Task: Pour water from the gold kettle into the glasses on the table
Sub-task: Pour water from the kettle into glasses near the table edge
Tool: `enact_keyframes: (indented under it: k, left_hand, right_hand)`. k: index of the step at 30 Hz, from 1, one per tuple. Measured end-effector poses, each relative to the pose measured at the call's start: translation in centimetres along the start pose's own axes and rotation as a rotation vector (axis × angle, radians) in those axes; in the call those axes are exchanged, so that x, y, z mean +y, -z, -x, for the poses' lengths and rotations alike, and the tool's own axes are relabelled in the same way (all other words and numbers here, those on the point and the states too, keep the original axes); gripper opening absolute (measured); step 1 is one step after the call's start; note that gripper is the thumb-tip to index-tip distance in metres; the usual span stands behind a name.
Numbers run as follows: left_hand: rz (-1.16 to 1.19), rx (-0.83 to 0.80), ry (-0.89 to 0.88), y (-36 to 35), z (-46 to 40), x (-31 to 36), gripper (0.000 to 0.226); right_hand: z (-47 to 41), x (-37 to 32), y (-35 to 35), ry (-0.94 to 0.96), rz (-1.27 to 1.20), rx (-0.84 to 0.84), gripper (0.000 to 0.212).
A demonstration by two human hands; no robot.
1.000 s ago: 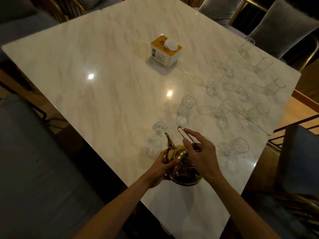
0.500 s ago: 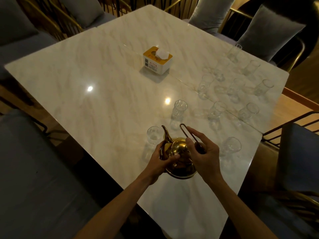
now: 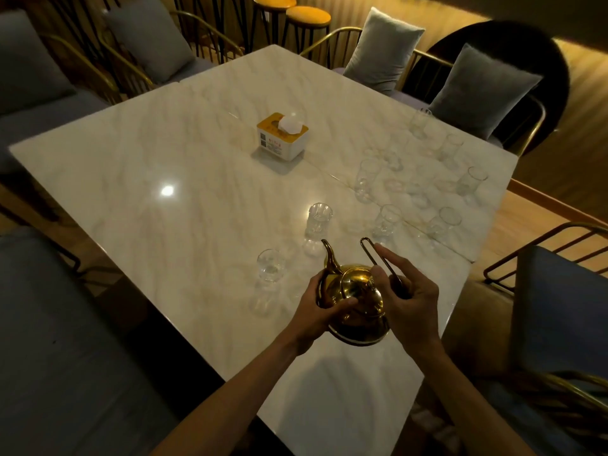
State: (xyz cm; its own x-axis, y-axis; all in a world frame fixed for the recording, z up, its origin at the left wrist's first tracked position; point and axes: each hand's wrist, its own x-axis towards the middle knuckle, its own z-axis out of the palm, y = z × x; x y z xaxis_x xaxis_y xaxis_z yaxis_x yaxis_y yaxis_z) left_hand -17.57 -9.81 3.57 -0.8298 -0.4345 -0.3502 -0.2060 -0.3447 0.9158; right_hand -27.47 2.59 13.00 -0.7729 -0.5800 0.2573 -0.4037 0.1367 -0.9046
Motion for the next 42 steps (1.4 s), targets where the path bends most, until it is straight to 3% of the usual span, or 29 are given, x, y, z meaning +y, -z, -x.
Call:
enact_keyframes:
  k: [15, 29, 36, 42]
  left_hand:
    - [0.035, -0.017, 0.147, -7.8, 0.4, -5.2, 0.088]
    - [0.123, -0.04, 0.357, -8.9, -1.2, -7.6, 0.075]
    - [0.151, -0.058, 0.464, -8.7, -2.2, -8.0, 0.084]
    - [0.16, -0.058, 0.495, -8.7, -2.2, -8.3, 0.078]
  right_hand:
    - [3.5, 5.7, 6.7, -0.148, 0.022, -0.003, 0.044]
    - [2.0, 8.5, 6.7, -0.273, 0.098, -0.13, 0.04]
    - [0.7, 9.0, 6.0, -0.301, 0.103, -0.167, 0.039]
    - [0.4, 8.7, 5.7, -0.348, 0.114, -0.174, 0.037]
